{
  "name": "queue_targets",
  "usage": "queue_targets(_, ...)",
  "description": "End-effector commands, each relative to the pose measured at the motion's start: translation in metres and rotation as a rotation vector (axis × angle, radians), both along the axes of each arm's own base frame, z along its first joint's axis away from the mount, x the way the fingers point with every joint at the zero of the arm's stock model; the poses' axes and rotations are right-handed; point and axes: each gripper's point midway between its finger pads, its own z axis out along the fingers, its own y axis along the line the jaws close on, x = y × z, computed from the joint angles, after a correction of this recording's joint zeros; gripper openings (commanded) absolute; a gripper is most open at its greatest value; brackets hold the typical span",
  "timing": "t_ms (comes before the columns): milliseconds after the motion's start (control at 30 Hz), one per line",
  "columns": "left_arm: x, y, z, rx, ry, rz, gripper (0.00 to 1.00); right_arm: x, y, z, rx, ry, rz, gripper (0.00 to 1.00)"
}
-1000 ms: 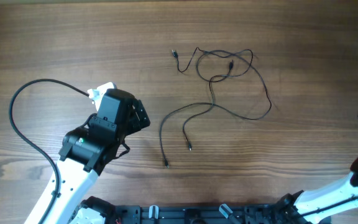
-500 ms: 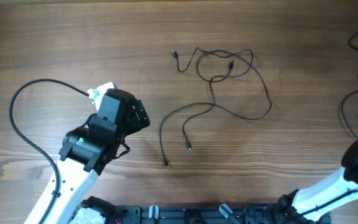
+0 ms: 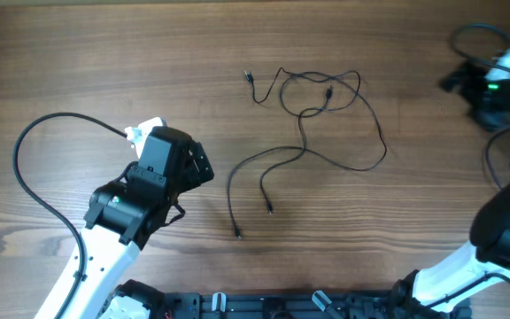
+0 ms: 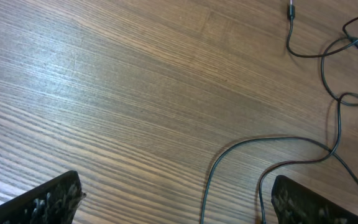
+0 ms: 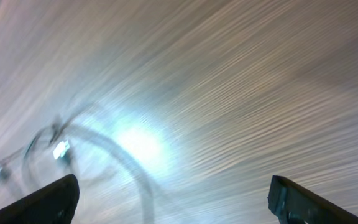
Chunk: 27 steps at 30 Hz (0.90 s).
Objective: Untangle cables
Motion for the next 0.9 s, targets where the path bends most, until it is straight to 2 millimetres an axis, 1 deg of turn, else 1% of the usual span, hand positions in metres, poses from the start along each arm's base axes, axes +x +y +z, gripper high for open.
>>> queue_targets(0, 0.001, 0.003, 0.000, 0.016, -0.001, 0.004, 1.00, -0.009, 0.071, -0.003, 0.107, 0.060, 0.089, 1.00)
queue_targets(33, 0.001, 0.003, 0.000, 0.016, -0.001, 0.004, 1.00, -0.016, 0.085, -0.012, 0.107, 0.102, 0.109, 1.00)
queue_targets(67, 0.001, 0.003, 0.000, 0.016, -0.001, 0.004, 1.00, -0.022, 0.092, -0.019, 0.101, 0.134, 0.112, 1.00)
queue_targets(100, 0.001, 0.003, 0.000, 0.016, -0.001, 0.004, 1.00, -0.032, 0.099, -0.033, 0.087, 0.194, 0.078, 1.00)
queue_targets(167, 0.001, 0.003, 0.000, 0.016, -0.001, 0.004, 1.00, -0.047, 0.101, -0.052, 0.058, 0.276, 0.000, 1.00)
queue_targets(200, 0.001, 0.003, 0.000, 0.016, -0.001, 0.004, 1.00, -0.058, 0.100, -0.062, 0.044, 0.323, -0.045, 0.96)
queue_targets(267, 0.001, 0.003, 0.000, 0.016, -0.001, 0.004, 1.00, -0.070, 0.102, -0.074, 0.046, 0.367, -0.079, 0.87)
queue_targets(300, 0.001, 0.003, 0.000, 0.016, -0.001, 0.004, 1.00, -0.074, 0.102, -0.078, 0.052, 0.384, -0.095, 0.80)
queue_targets(333, 0.001, 0.003, 0.000, 0.016, -0.001, 0.004, 1.00, -0.078, 0.103, -0.082, 0.053, 0.393, -0.098, 0.72)
queue_targets(400, 0.001, 0.003, 0.000, 0.016, -0.001, 0.004, 1.00, -0.082, 0.108, -0.089, 0.077, 0.396, -0.089, 0.47)
queue_targets(433, 0.001, 0.003, 0.000, 0.016, -0.001, 0.004, 1.00, -0.084, 0.114, -0.090, 0.112, 0.400, -0.074, 0.33)
queue_targets(467, 0.001, 0.003, 0.000, 0.016, -0.001, 0.004, 1.00, -0.085, 0.118, -0.089, 0.129, 0.399, -0.066, 0.15)
queue_targets(500, 0.001, 0.003, 0.000, 0.016, -0.001, 0.004, 1.00, -0.083, 0.124, -0.087, 0.159, 0.385, -0.028, 0.04)
queue_targets(533, 0.001, 0.003, 0.000, 0.016, -0.001, 0.004, 1.00, -0.081, 0.131, -0.084, 0.196, 0.363, 0.017, 0.04)
queue_targets(600, 0.001, 0.003, 0.000, 0.016, -0.001, 0.004, 1.00, -0.075, 0.138, -0.075, 0.225, 0.324, 0.068, 0.04)
queue_targets(633, 0.001, 0.003, 0.000, 0.016, -0.001, 0.004, 1.00, -0.070, 0.141, -0.067, 0.237, 0.288, 0.102, 0.05)
queue_targets(667, 0.001, 0.003, 0.000, 0.016, -0.001, 0.004, 1.00, -0.064, 0.145, -0.054, 0.253, 0.240, 0.140, 0.05)
queue_targets(700, 0.001, 0.003, 0.000, 0.016, -0.001, 0.004, 1.00, -0.058, 0.151, -0.036, 0.272, 0.177, 0.184, 0.05)
queue_targets(733, 0.001, 0.003, 0.000, 0.016, -0.001, 0.004, 1.00, -0.052, 0.157, -0.010, 0.283, 0.084, 0.237, 0.05)
queue_targets(800, 0.001, 0.003, 0.000, 0.016, -0.001, 0.004, 1.00, -0.047, 0.158, 0.033, 0.250, -0.062, 0.288, 0.05)
queue_targets(867, 0.001, 0.003, 0.000, 0.016, -0.001, 0.004, 1.00, -0.045, 0.158, 0.081, 0.183, -0.224, 0.334, 0.04)
